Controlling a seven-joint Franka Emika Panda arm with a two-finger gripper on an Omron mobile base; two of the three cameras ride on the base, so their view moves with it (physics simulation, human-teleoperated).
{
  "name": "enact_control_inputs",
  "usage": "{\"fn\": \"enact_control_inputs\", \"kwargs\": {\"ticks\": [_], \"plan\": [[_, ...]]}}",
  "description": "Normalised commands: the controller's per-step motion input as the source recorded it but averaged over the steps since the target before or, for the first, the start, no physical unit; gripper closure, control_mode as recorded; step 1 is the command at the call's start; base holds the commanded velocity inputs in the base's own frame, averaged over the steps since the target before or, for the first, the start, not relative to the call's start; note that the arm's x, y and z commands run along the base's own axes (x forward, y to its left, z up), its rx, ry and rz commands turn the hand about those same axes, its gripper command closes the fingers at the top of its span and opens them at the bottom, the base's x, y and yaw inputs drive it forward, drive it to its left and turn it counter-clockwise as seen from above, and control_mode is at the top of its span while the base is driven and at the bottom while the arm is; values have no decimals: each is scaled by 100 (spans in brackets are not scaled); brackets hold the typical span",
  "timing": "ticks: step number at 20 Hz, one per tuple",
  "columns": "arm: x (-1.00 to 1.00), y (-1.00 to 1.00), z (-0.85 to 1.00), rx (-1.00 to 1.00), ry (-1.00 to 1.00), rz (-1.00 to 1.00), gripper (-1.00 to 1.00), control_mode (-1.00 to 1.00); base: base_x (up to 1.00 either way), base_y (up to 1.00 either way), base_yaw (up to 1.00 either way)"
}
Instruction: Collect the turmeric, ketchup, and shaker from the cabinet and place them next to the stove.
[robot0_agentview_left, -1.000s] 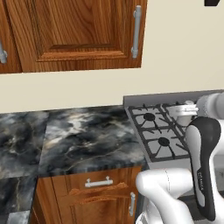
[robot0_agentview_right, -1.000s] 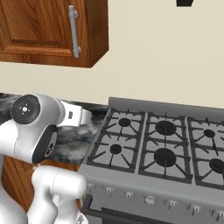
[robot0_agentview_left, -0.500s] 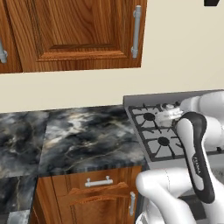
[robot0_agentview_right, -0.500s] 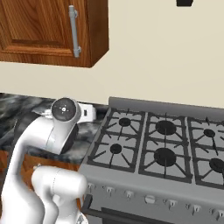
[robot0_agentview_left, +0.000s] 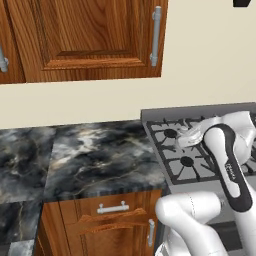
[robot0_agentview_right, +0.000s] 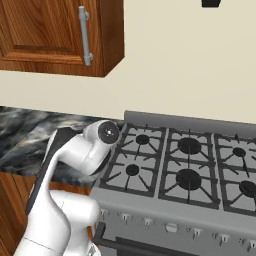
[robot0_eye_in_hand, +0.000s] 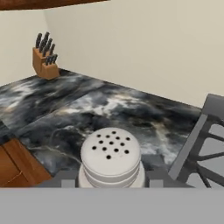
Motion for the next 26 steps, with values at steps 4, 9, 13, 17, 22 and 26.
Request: {"fn": "enact_control_inputs", "kwargs": {"ticks": [4, 9, 13, 17, 22, 26], "plan": [[50, 8, -11, 0, -1, 12, 100, -100, 0, 0, 0], [60, 3, -2, 3, 0, 10, 100, -100, 0, 0, 0], [61, 11, -7, 0, 0, 8, 100, -100, 0, 0, 0], [64, 14, -17, -1, 1, 6, 100, -100, 0, 0, 0], [64, 18, -38, -7, 0, 2, 100, -100, 0, 0, 0], [60, 6, -44, -9, 0, 1, 100, -100, 0, 0, 0]]}}
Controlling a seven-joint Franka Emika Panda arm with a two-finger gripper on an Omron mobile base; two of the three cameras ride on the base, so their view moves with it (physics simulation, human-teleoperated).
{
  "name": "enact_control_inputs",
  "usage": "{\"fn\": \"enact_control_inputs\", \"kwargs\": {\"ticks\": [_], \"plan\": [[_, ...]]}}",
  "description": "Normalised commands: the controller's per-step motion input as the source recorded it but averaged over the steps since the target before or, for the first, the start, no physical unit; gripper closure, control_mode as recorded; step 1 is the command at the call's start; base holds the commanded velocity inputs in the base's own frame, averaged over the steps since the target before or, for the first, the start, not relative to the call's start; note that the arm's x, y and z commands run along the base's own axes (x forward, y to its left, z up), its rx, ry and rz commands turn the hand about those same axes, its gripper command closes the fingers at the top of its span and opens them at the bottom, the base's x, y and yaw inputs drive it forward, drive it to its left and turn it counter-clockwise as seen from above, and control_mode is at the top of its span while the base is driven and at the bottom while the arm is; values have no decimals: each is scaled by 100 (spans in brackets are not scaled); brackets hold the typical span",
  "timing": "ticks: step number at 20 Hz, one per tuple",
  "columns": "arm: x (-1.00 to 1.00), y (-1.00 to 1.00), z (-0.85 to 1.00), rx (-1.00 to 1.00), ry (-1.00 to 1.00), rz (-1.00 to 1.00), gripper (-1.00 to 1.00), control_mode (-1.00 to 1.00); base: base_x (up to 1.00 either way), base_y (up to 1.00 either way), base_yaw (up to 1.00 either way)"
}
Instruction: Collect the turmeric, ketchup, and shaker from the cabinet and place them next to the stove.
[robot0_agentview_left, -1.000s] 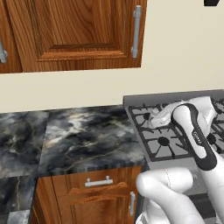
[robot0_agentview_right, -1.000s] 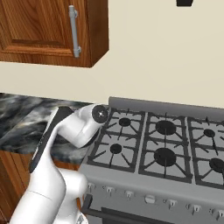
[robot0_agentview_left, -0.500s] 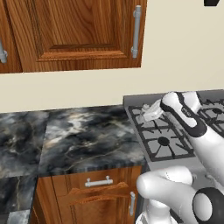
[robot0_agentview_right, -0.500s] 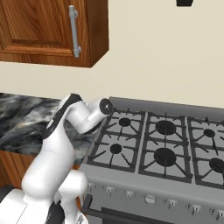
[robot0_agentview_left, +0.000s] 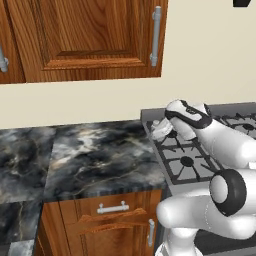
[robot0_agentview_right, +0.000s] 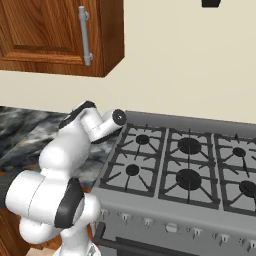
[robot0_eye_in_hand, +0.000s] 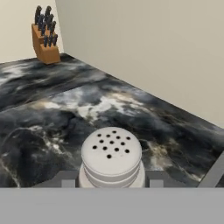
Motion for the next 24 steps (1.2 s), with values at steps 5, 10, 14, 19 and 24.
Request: {"fn": "enact_control_inputs", "kwargs": {"ticks": [5, 10, 14, 19, 24], "plan": [[56, 1, -30, -3, 0, 1, 100, -100, 0, 0, 0], [52, 0, -27, 0, 0, 2, 100, -100, 0, 0, 0], [46, 0, -32, 0, 0, 2, 100, -100, 0, 0, 0], [37, 0, -25, 0, 0, 2, 100, -100, 0, 0, 0], [36, 0, -20, 0, 0, 2, 100, -100, 0, 0, 0]]}}
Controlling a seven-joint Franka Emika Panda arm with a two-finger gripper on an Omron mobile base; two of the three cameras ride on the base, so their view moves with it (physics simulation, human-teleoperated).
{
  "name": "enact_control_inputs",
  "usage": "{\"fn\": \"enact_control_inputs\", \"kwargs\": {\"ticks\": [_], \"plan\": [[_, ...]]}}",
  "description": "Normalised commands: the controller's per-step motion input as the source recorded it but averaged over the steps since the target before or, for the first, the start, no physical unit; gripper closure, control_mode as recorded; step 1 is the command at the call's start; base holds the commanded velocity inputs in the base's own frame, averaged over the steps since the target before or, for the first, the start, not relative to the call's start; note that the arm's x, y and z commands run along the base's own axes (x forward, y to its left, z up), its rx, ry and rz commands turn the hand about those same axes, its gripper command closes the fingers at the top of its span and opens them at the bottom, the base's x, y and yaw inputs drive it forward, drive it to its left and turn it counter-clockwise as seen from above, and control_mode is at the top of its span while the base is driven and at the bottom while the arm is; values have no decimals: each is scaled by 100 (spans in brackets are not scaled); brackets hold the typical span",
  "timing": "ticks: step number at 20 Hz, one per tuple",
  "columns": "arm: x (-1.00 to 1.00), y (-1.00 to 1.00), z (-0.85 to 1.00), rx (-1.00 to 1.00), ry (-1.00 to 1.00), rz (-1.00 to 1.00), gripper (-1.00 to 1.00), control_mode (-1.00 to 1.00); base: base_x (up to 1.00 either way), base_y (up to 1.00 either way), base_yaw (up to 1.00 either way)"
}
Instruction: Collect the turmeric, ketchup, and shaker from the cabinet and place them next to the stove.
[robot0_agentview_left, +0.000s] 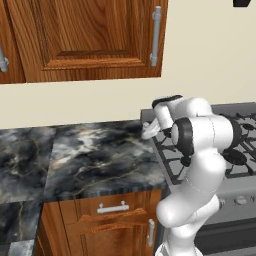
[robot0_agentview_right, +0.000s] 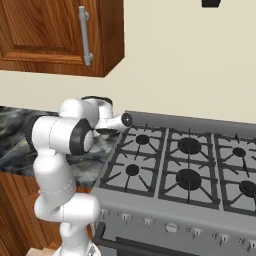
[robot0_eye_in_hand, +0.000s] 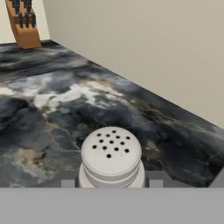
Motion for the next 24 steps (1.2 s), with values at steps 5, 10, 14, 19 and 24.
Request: {"fn": "enact_control_inputs", "kwargs": {"ticks": [5, 10, 14, 19, 24], "plan": [[35, 2, -27, 0, 1, 2, 100, -100, 0, 0, 0], [30, 4, -34, 0, 2, 3, 100, -100, 0, 0, 0], [26, 2, -33, 0, 1, 3, 100, -100, 0, 0, 0], [27, 4, -35, 0, 1, 3, 100, -100, 0, 0, 0], [24, 6, -36, 0, 0, 3, -100, -100, 0, 0, 0]]}}
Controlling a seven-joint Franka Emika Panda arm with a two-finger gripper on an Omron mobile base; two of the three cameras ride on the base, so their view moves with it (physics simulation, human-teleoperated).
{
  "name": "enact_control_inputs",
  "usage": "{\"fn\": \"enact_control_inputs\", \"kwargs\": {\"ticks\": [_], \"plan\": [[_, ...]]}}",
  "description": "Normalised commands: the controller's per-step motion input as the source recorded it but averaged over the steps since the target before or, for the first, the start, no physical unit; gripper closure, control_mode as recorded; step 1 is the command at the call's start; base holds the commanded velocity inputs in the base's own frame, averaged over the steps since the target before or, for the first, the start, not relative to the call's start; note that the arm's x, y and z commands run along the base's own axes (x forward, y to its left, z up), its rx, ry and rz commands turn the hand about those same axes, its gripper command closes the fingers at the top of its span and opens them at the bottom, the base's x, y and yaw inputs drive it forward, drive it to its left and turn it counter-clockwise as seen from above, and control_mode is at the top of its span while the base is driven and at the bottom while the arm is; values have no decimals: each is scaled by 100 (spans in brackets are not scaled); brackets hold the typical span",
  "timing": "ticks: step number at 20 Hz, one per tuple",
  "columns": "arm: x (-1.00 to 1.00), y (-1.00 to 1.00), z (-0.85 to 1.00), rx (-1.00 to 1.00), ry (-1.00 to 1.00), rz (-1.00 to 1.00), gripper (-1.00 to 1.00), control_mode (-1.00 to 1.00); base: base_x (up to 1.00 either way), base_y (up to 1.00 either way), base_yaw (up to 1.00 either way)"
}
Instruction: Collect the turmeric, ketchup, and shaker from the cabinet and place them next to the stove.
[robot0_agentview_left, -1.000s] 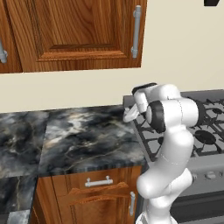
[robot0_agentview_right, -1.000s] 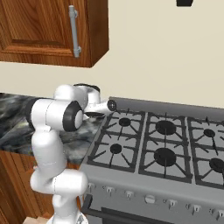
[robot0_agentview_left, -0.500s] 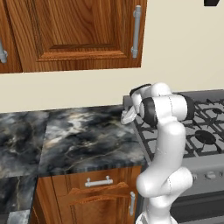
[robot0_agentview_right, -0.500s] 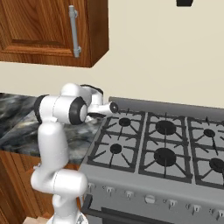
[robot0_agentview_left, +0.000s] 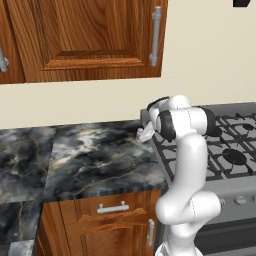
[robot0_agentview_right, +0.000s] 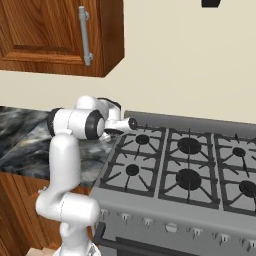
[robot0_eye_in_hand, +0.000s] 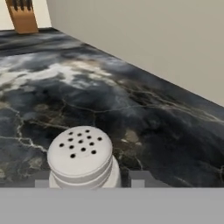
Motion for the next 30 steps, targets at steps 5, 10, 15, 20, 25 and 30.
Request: {"fn": "enact_control_inputs", "kwargs": {"ticks": [5, 10, 15, 20, 25, 30], "plan": [[7, 1, -8, 0, 0, 2, -100, -100, 0, 0, 0], [-2, 0, 18, 0, 0, 0, -100, -100, 0, 0, 0], [-10, -2, 39, 0, -1, 0, -100, -100, 0, 0, 0], [-8, -11, 53, 0, -1, 0, -100, -100, 0, 0, 0], [-31, -12, 57, 0, -3, 0, -100, -100, 0, 0, 0], [-66, -1, 56, 0, -2, 0, -100, -100, 0, 0, 0]]}}
